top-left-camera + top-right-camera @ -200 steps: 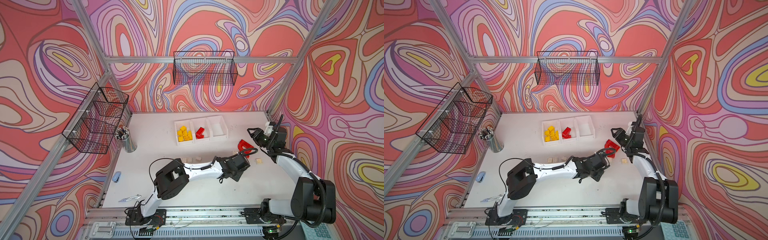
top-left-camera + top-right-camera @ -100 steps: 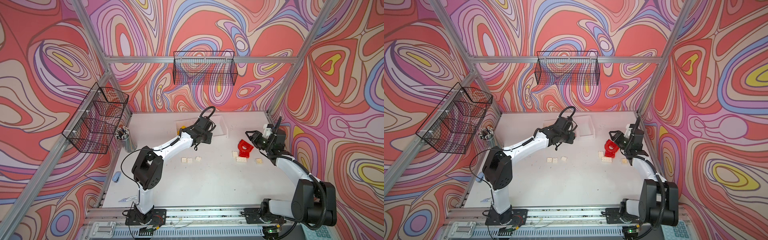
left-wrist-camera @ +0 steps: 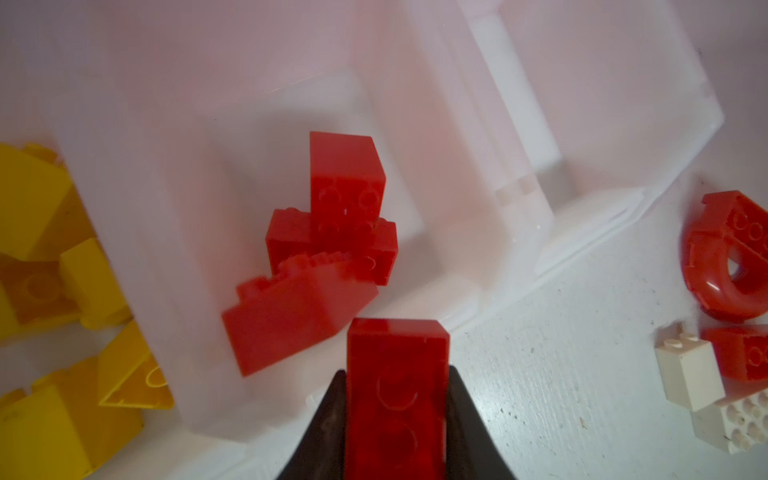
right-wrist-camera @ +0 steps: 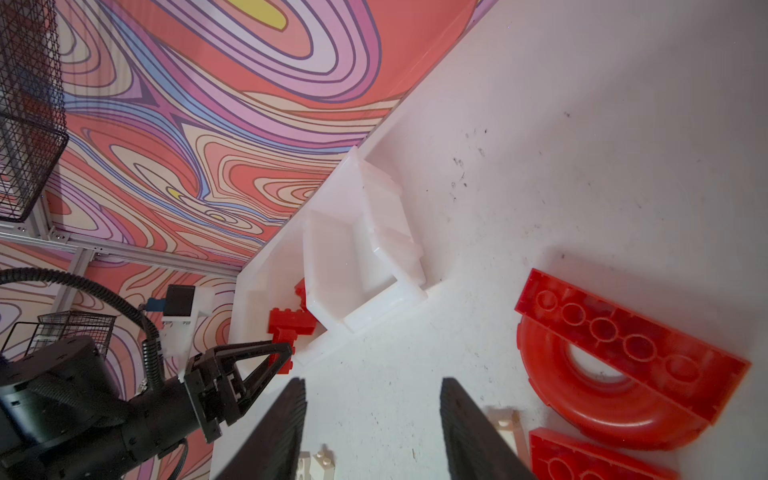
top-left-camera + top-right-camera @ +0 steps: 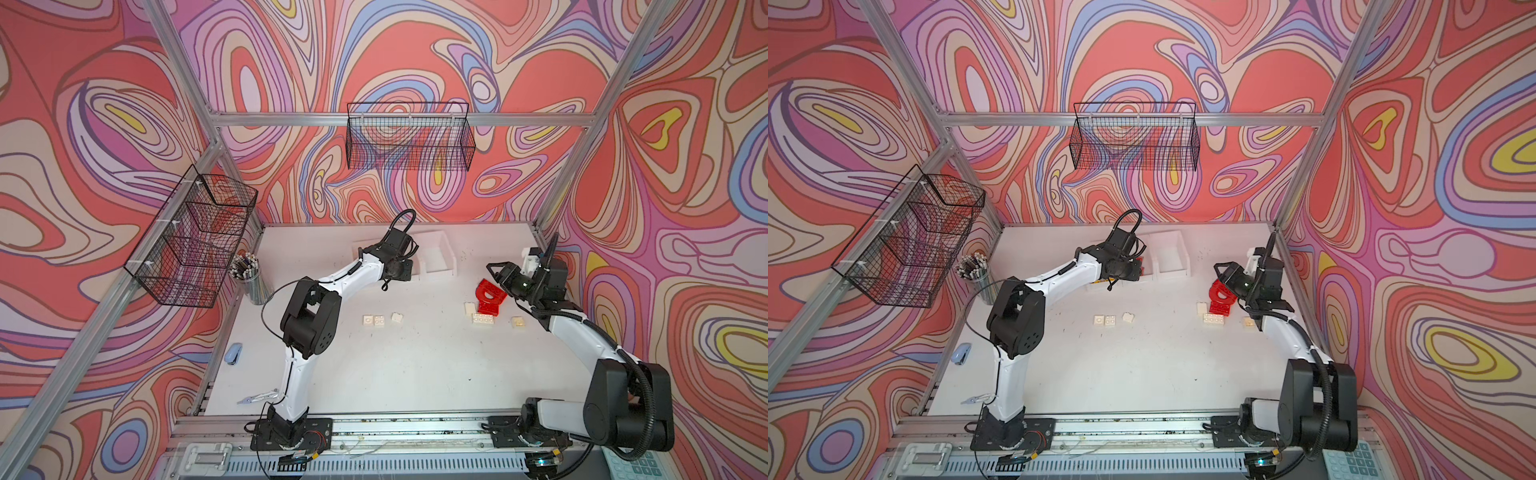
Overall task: Sort the legos into containers by color
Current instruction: 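Carry the red brick with the left gripper into the middle compartment and release, then withdraw the left arm while the right gripper grasps the red 2x3 brick by the arch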
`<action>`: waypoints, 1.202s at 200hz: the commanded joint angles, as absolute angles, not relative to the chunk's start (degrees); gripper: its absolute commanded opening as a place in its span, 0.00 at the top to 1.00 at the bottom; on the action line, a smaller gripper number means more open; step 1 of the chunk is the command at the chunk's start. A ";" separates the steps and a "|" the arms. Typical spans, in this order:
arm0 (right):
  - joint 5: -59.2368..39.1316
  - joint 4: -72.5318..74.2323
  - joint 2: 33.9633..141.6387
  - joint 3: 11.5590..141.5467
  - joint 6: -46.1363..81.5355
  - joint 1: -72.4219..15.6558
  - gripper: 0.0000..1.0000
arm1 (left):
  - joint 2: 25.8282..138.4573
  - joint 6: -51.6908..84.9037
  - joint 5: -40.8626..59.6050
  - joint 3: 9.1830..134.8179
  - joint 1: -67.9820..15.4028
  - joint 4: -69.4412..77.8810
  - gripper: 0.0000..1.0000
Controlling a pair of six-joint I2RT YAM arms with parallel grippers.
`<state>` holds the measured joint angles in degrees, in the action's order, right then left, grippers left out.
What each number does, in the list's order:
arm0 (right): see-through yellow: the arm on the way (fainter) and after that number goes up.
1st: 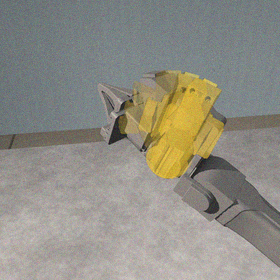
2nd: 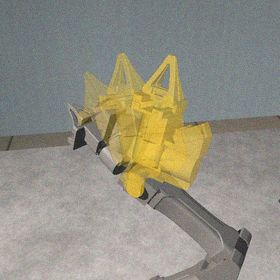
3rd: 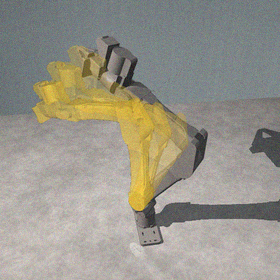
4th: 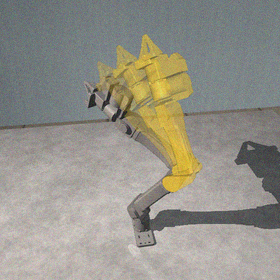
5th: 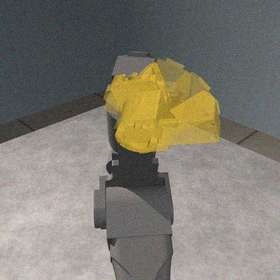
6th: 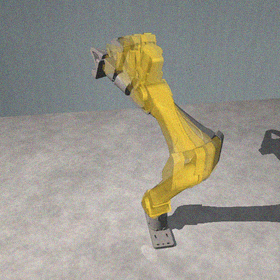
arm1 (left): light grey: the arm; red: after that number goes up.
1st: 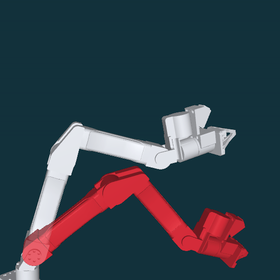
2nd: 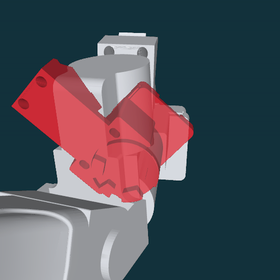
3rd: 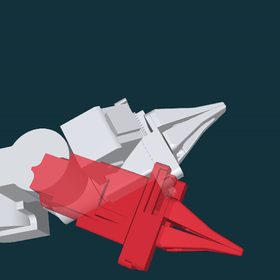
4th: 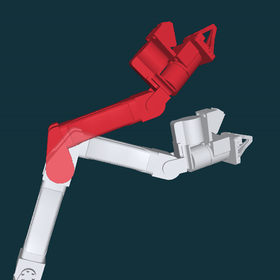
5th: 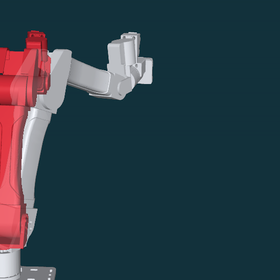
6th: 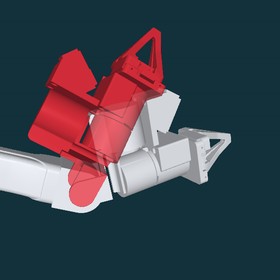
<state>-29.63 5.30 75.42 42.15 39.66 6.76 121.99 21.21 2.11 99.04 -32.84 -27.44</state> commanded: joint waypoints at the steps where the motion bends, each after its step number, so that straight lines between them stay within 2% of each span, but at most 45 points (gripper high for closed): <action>1: -29.44 4.51 75.35 42.49 38.80 6.42 0.45 | 124.39 21.18 2.81 103.30 -31.48 -29.00 0.76; 52: -28.83 3.67 75.12 42.90 38.22 5.90 0.45 | 128.36 20.75 2.86 110.50 -30.15 -30.29 0.76; 70: -28.74 3.13 75.01 42.92 37.83 5.64 0.45 | 130.16 20.35 2.92 113.40 -29.97 -31.69 0.73; 78: -28.57 2.79 74.71 42.89 37.58 5.59 0.43 | 130.80 20.22 2.95 114.52 -29.88 -32.34 0.69; 96: -26.99 0.85 73.58 43.21 36.40 5.09 0.39 | 131.31 19.91 2.84 115.74 -29.88 -32.87 0.51; 115: -25.56 -1.68 71.64 43.25 34.93 5.01 0.31 | 130.72 19.39 2.03 115.93 -29.88 -33.20 0.36; 137: -24.36 -4.77 69.00 42.95 32.96 5.00 0.21 | 129.08 18.29 0.73 116.02 -29.90 -34.20 0.27; 171: -18.20 -10.86 65.20 41.83 29.46 5.01 0.12 | 120.09 16.21 -0.45 111.92 -29.93 -34.29 0.22; 206: -11.84 -15.51 67.96 41.53 26.58 4.97 0.11 | 105.25 15.11 -0.81 103.99 -29.88 -34.89 0.21; 240: -6.48 -15.44 69.18 40.08 26.25 3.01 0.10 | 89.06 17.50 1.43 89.47 -29.89 -33.88 0.21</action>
<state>-12.47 -13.23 68.40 41.47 27.86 4.60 98.43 16.53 0.19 98.15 -30.02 -33.15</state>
